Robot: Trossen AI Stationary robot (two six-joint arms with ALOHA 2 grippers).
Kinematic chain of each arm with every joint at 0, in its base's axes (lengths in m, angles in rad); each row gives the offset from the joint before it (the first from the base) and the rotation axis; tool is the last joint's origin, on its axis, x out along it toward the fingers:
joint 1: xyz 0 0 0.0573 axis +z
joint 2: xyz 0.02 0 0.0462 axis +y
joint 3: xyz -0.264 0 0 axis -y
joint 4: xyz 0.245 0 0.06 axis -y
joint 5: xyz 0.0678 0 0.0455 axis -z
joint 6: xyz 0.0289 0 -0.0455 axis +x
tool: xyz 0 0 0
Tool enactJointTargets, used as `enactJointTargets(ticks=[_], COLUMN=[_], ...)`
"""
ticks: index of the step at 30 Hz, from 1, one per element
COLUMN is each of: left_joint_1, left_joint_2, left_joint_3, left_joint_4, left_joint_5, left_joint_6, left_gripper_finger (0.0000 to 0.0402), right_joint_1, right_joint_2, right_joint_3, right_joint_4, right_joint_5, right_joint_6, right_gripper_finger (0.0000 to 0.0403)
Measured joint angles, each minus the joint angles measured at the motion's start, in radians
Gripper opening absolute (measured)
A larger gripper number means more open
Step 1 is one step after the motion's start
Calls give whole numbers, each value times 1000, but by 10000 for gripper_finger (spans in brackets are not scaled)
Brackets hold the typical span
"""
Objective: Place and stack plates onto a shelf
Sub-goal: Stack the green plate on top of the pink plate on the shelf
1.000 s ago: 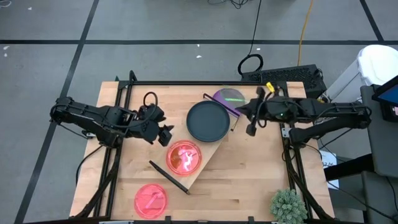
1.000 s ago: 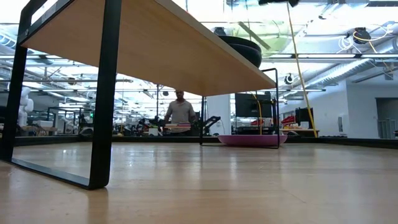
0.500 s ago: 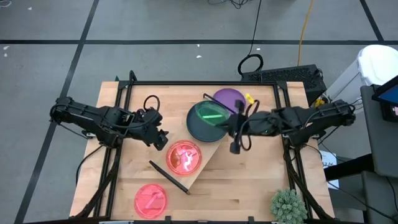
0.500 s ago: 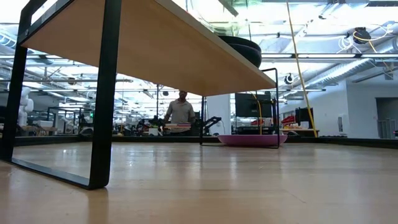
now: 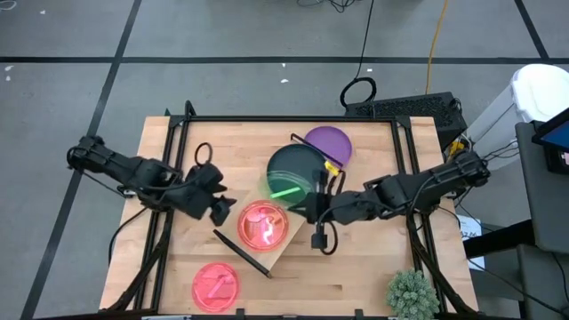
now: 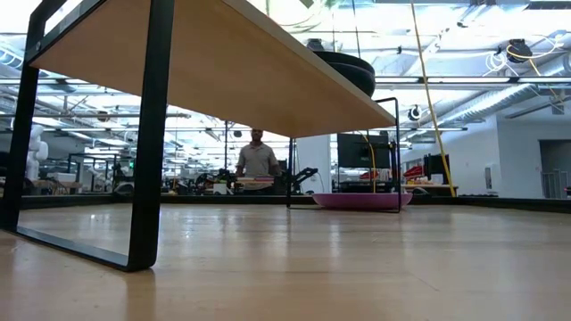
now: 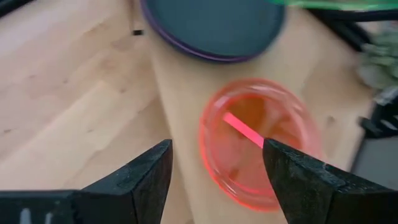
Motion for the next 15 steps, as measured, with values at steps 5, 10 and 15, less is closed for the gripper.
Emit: enactJointTargets(ticks=[5, 10, 15], left_joint_1=[-83, -139, -164], left_joint_2=[-40, -70, -82], left_joint_3=[0, 0, 0], left_joint_4=[29, 31, 31], left_joint_5=[-5, -17, -71], left_joint_6=[5, 5, 17], left_gripper_finger=[255, 255, 255], right_joint_1=[21, 37, 50], right_joint_2=[14, 27, 55], right_joint_3=[0, 2, 2], right_joint_4=[45, 72, 149], right_joint_5=[6, 27, 3], right_joint_6=[3, -20, -97], right_gripper_finger=[0, 0, 0])
